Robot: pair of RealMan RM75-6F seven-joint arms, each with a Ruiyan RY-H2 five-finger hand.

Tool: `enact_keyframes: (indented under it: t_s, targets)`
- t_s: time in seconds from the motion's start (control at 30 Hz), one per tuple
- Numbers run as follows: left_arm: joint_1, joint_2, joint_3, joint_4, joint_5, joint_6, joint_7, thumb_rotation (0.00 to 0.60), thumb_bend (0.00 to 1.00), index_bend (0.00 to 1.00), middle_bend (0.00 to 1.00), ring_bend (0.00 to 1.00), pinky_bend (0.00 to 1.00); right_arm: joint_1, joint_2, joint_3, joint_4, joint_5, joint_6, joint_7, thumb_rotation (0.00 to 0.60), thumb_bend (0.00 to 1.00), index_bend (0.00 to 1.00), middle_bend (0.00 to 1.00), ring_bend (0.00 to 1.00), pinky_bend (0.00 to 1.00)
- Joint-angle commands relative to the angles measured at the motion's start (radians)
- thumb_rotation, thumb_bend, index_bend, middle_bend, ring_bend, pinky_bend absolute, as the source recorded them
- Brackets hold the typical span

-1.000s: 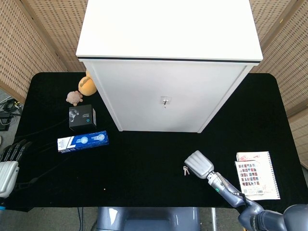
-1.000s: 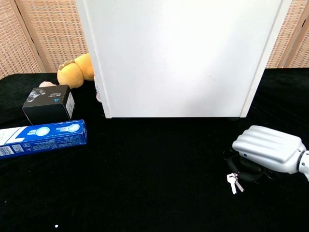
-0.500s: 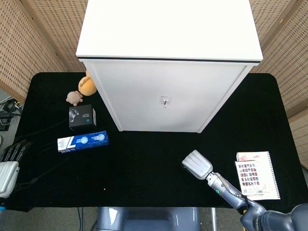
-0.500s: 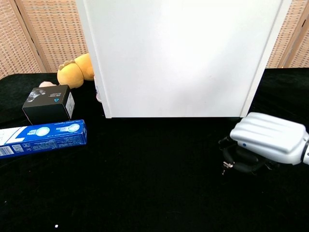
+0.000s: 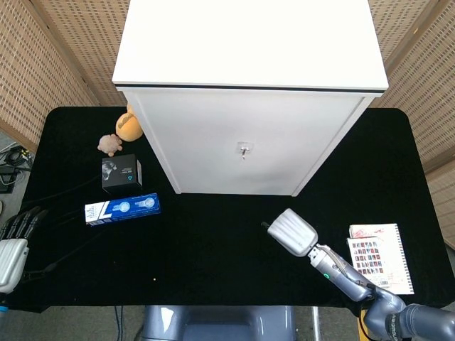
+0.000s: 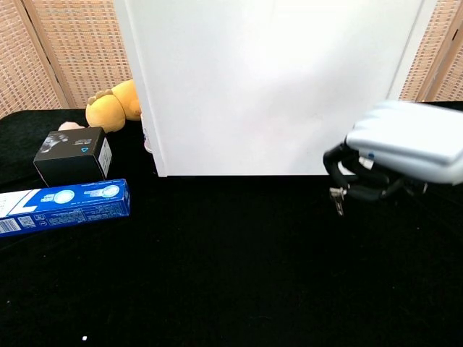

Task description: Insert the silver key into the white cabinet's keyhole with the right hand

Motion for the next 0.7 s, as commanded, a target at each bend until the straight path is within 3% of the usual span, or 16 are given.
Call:
enact_keyframes:
  t_s: [0.03,0.4,0.7]
  targets:
    - [0.0,0.0,0.001,0.0,0.002,-0.001,0.0,0.6,0.0,0.0,0.0,0.0,0.0,0.032,0.065,0.041,-0.08,-0.011,-0.008,-0.064,0.6,0.59,0.65,0.89,0.89,1.0]
    - [-0.003,-0.005,0.003,0.005,0.0,-0.008,0.006,0.6,0.0,0.0,0.0,0.0,0.0,0.109,0.211,0.203,-0.279,0.071,-0.057,-0.208,0.6,0.59,0.65,0.89,0.89,1.0]
    - [-0.001,-0.006,0.004,0.003,0.002,-0.004,0.007,0.6,0.0,0.0,0.0,0.0,0.0,0.143,0.229,0.273,-0.303,0.131,-0.062,-0.249,0.6,0.59,0.66,0.89,0.89,1.0]
